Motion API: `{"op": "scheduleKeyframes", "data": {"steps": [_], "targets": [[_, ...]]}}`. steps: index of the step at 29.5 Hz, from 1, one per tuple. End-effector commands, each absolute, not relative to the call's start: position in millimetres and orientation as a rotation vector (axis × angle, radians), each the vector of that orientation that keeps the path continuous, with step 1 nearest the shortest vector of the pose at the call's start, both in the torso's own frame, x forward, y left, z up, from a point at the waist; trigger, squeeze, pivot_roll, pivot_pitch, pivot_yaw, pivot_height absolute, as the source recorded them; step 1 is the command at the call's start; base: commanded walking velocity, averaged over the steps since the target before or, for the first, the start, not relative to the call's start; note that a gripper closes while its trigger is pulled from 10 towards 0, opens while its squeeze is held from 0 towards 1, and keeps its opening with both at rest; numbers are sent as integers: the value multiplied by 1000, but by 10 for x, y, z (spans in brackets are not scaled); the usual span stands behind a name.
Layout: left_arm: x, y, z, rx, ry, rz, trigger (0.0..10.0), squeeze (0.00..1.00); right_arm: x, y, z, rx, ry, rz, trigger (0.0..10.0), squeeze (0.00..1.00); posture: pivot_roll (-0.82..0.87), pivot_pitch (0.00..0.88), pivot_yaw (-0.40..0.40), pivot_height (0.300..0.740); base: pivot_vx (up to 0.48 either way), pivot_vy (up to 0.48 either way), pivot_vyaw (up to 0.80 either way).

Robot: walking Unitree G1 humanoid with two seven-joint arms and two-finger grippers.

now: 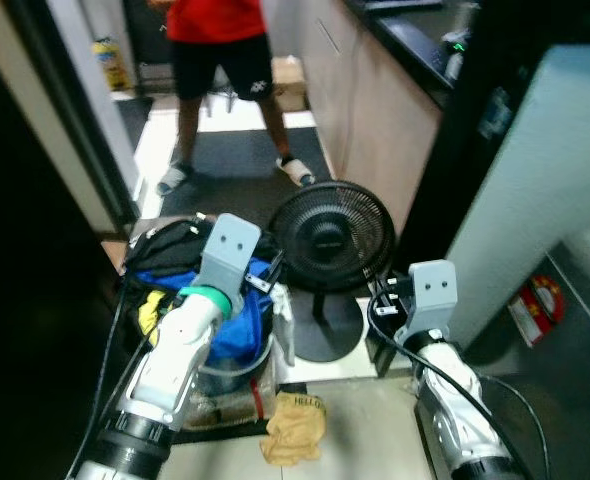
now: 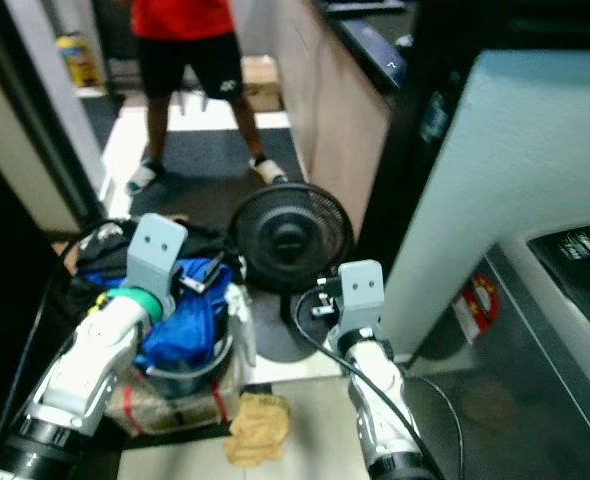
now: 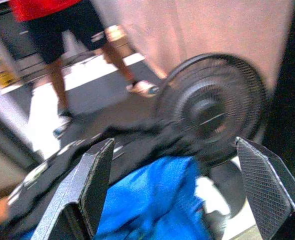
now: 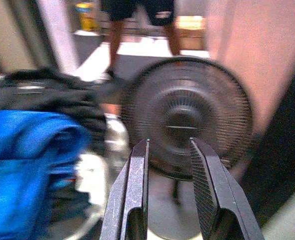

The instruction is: Clothes washing

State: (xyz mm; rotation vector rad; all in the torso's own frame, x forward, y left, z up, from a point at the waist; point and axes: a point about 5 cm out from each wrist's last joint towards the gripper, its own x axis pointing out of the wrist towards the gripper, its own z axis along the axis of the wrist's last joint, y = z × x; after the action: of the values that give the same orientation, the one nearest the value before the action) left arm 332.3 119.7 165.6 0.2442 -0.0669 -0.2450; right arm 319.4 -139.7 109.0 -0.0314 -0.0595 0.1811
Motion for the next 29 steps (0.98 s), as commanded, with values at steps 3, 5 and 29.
{"op": "scheduleKeyframes", "data": {"steps": [3,5,29], "targets": [[3293,1256,1467,261,-6,-229,10000,0,3120,-1405,881,-23,8,181,10000,0,56,15,59,740,0,0,775],[3275,1348,1337,280,40,-202,10000,0,3088,-1437,781,5,43,158,10000,0,57,17,62,740,0,0,753],[3250,1506,1080,276,115,-114,10000,0,3092,-1417,624,14,88,109,10000,0,70,10,61,740,79,52,244]]}}
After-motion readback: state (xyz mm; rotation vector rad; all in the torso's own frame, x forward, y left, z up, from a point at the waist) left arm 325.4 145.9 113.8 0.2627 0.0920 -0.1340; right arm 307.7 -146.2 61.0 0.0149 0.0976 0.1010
